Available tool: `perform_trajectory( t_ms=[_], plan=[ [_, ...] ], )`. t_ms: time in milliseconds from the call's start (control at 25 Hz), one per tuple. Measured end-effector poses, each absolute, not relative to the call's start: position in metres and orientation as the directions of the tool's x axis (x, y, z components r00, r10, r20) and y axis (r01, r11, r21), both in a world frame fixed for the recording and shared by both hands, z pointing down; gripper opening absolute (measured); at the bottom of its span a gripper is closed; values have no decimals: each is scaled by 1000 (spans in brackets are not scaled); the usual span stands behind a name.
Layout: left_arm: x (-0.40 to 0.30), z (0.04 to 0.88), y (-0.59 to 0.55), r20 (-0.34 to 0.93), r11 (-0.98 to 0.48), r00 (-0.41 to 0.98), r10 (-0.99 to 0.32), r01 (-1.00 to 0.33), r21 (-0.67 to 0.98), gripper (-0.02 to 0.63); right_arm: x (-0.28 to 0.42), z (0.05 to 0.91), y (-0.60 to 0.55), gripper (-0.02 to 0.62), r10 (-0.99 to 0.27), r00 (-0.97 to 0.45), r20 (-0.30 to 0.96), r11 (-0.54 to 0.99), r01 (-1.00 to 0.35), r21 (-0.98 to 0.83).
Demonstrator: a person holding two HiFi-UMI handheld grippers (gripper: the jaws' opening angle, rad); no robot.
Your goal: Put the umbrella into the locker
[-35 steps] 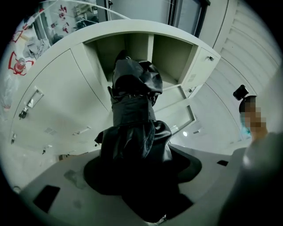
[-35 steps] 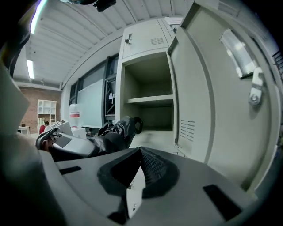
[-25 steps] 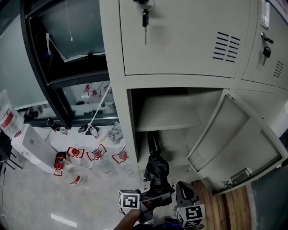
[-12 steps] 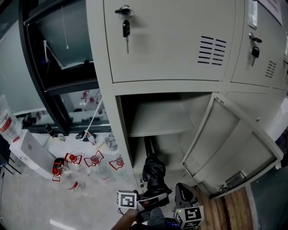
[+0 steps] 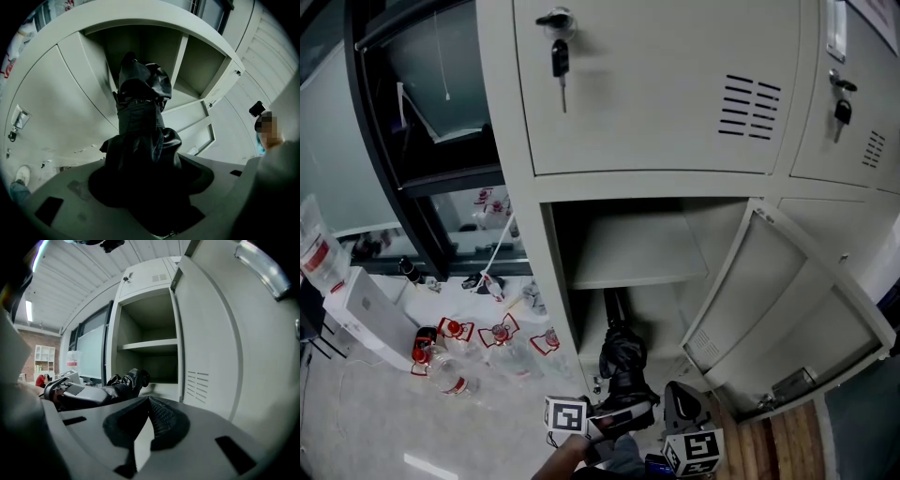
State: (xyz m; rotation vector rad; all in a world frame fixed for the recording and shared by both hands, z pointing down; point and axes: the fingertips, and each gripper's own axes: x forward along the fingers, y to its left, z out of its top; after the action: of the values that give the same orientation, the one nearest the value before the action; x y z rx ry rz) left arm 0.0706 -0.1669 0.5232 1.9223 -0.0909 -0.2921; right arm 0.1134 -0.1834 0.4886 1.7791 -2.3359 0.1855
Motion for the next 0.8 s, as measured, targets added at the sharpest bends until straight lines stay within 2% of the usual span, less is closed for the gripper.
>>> perform_trajectory(
  t_ms=[440, 800],
  plan=[
    [73, 530, -192, -146, -317, 964, -220, 71, 946, 278, 115, 493, -208, 2, -930, -272, 247, 283, -959, 10],
    [75, 526, -219, -194, -279, 946, -259, 119, 953, 278, 115, 497, -228, 2, -924, -280, 261, 291, -957, 2]
  ],
)
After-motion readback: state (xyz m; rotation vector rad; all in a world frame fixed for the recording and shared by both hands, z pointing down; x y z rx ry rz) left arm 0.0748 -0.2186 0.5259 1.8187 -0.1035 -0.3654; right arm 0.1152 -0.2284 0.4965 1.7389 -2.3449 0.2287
